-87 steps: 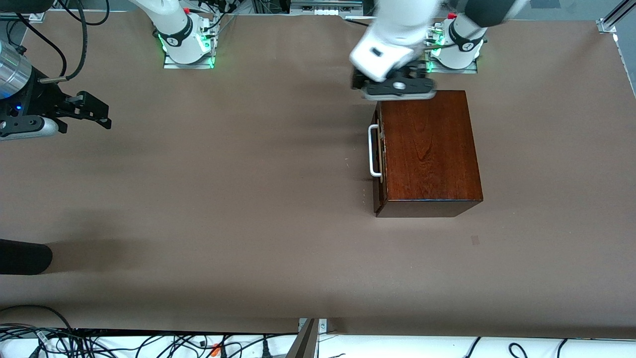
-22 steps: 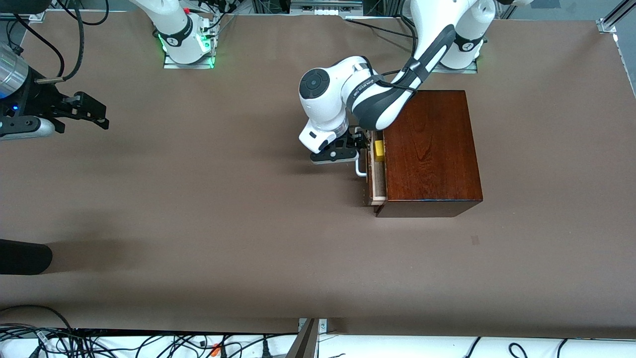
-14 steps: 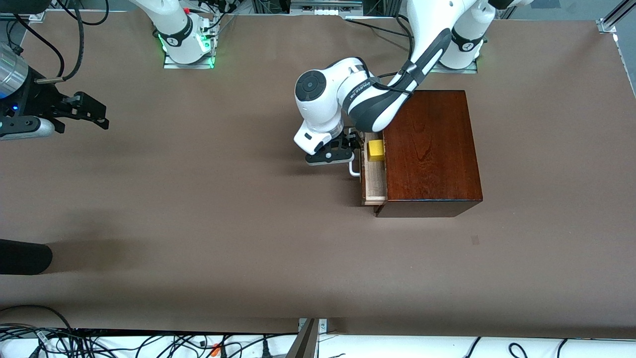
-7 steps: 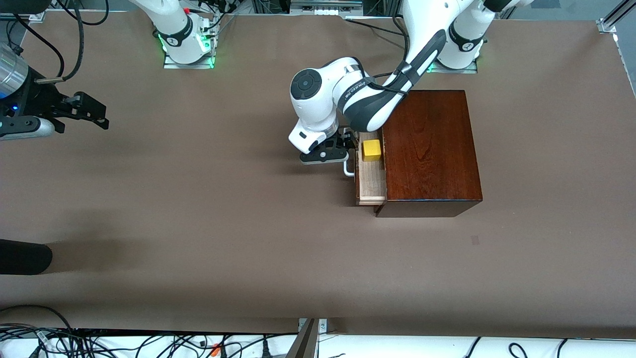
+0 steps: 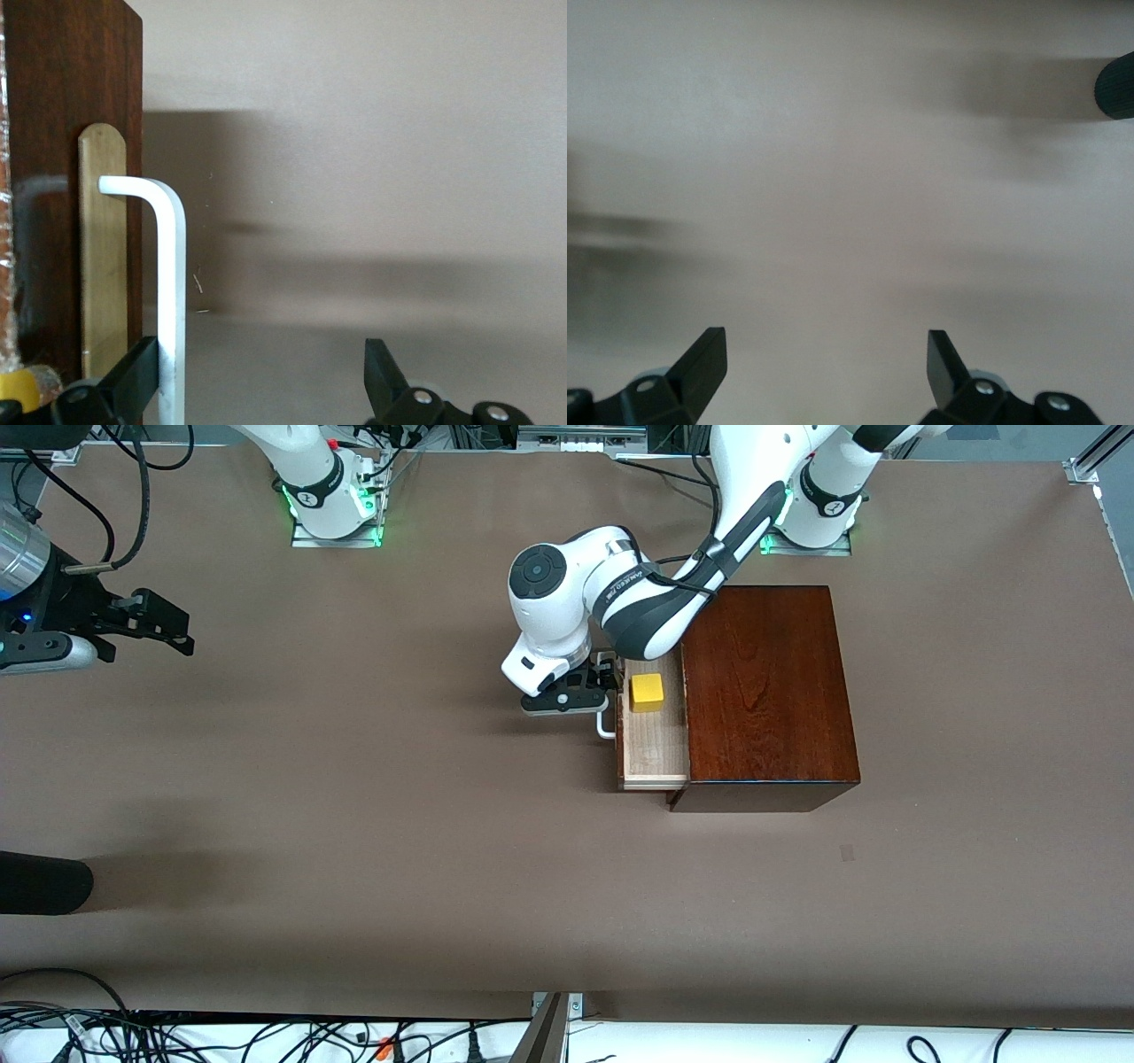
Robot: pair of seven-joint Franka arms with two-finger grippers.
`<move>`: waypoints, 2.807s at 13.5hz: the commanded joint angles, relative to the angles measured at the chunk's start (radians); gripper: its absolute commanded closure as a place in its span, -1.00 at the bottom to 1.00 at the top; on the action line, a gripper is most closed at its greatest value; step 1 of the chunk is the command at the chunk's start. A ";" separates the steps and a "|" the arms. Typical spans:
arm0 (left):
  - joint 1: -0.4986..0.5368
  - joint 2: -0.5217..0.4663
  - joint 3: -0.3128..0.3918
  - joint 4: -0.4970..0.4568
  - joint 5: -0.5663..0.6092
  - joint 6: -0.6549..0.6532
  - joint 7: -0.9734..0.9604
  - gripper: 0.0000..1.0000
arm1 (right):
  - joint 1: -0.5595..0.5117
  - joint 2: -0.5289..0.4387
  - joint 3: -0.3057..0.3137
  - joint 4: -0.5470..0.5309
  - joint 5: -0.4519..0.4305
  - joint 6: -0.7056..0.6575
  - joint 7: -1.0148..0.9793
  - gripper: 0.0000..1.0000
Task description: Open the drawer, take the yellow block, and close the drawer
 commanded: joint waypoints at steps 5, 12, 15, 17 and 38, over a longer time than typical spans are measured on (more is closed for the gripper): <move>-0.075 0.081 -0.011 0.136 -0.058 0.030 -0.039 -1.00 | -0.009 0.008 0.005 0.020 0.001 -0.011 0.011 -1.00; -0.075 0.080 -0.008 0.147 -0.058 0.055 -0.046 -1.00 | -0.009 0.008 0.004 0.020 0.001 -0.011 0.011 -1.00; -0.034 0.025 -0.012 0.145 -0.058 -0.009 -0.034 -1.00 | -0.009 0.008 0.003 0.020 0.001 -0.011 0.011 -1.00; -0.004 -0.029 -0.021 0.145 -0.096 -0.088 -0.004 -1.00 | -0.009 0.008 0.003 0.020 0.001 -0.011 0.011 -1.00; 0.455 -0.587 0.348 -0.028 -0.426 -0.537 0.943 -1.00 | 0.057 0.029 0.101 0.023 -0.032 -0.025 -0.035 -1.00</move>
